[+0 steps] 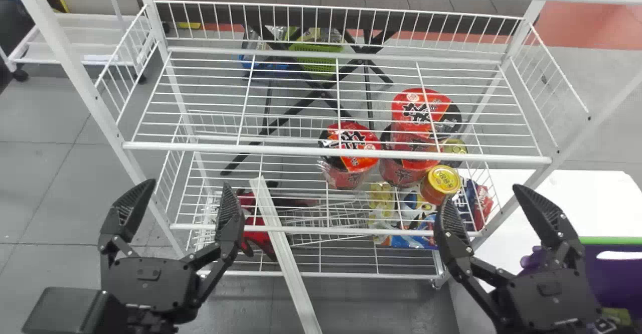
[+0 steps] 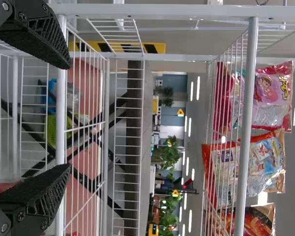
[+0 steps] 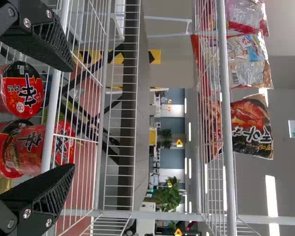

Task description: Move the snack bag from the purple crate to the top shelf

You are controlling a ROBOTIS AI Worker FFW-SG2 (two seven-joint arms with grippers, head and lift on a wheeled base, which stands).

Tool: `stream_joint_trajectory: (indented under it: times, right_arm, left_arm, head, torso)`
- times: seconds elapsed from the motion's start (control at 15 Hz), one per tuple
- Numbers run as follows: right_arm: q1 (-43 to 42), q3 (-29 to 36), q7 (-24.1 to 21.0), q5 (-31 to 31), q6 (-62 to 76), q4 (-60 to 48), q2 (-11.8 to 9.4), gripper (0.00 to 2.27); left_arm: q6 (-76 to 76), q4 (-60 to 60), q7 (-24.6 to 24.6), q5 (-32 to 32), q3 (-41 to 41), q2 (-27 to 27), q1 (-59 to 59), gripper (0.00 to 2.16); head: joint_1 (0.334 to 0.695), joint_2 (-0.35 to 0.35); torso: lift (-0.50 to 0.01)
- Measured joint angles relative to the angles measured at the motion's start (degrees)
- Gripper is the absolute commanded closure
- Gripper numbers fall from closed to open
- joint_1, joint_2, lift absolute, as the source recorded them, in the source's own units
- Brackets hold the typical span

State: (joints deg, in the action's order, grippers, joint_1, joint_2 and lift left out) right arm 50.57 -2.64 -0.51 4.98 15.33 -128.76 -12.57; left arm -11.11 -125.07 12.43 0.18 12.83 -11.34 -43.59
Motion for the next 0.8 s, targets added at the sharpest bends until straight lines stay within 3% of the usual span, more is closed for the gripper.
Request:
stream_joint_trajectory:
  times: [0.8]
  right_arm:
    - [-0.1,0.1,-0.1,0.1,0.0,0.2,0.0,0.14]
  left_arm:
    - [0.0,0.1,0.0,0.0,0.0,0.0,0.1,0.10]
  head:
    - [0.695,-0.066]
  torso:
    - [-0.452]
